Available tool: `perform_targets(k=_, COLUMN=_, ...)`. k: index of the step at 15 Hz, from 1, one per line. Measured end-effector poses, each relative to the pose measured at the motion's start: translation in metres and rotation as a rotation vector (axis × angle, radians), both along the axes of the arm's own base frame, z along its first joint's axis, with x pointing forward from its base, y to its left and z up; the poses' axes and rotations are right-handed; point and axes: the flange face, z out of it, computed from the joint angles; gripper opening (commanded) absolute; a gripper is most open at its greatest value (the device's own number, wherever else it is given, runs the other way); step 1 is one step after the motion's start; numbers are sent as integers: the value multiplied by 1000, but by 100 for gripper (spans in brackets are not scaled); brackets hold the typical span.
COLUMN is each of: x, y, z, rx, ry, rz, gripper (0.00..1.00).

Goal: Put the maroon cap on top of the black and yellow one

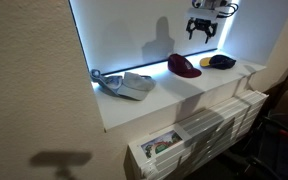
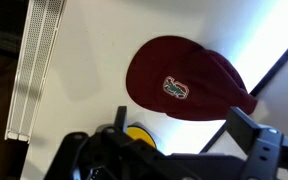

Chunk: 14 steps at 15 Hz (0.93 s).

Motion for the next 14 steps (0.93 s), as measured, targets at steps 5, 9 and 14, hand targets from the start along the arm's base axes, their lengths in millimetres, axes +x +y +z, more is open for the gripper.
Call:
perform_targets(k=5, x=6, y=4, z=2, rx=0, ry=-20, rz=-33, gripper=100)
perform_targets(k=9, x=32, y=-2, z=-36, rx=-9, ry=-171, rz=-216, gripper=100)
perform_targets(k=14, x=62, y=-29, z=-98, rx=-36, ry=-274, rz=-464, gripper=100)
